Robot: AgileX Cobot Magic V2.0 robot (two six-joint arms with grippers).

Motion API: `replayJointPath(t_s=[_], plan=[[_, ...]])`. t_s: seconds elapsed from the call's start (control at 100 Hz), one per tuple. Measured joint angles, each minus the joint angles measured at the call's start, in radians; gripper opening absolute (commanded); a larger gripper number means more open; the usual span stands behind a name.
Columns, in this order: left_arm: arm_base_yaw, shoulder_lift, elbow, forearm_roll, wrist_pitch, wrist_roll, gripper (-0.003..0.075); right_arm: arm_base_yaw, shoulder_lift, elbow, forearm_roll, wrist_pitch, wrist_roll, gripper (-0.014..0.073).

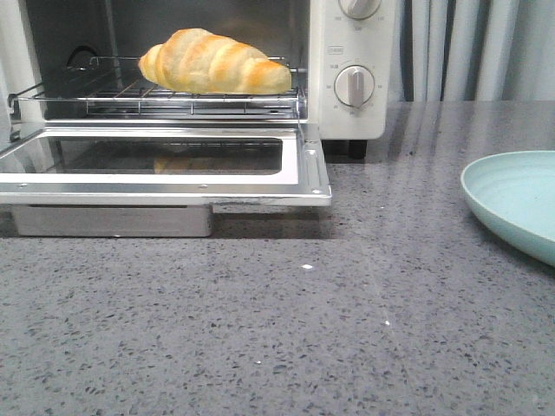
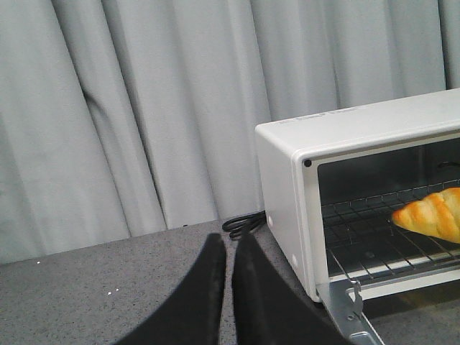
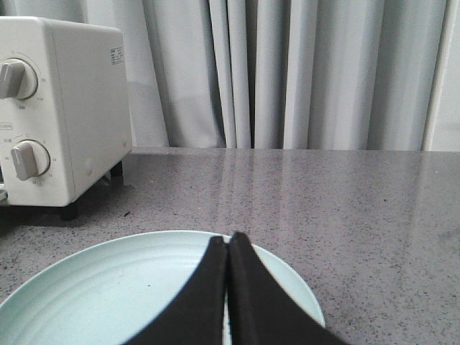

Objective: Put bread in oven

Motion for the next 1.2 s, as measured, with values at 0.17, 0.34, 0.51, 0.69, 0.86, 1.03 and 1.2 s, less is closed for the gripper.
replayJointPath(t_s=[0.17,0.34,0.51,0.69,0.86,1.03,1.2], plan=[[0.0,0.0,0.0,0.0,0.0,0.0,-0.002,0.0,0.0,0.0,0.002,0.002,0.0,-0.0044],[0.0,0.0,0.0,0.0,0.0,0.0,-0.002,0.0,0.0,0.0,0.002,0.002,0.0,-0.0044],[0.0,0.0,0.0,0.0,0.0,0.0,-0.002,0.0,0.0,0.0,0.002,0.002,0.0,-0.0044],[0.0,0.0,0.0,0.0,0.0,0.0,-0.002,0.0,0.0,0.0,0.002,0.002,0.0,-0.0044],[0.0,0.0,0.0,0.0,0.0,0.0,-0.002,0.0,0.0,0.0,0.002,0.002,0.0,-0.0044],[0.0,0.0,0.0,0.0,0.0,0.0,-0.002,0.0,0.0,0.0,0.002,0.002,0.0,-0.0044],[0.0,0.0,0.0,0.0,0.003,-0.03,-0.002,0.0,0.0,0.0,0.002,0.002,0.0,-0.0044]])
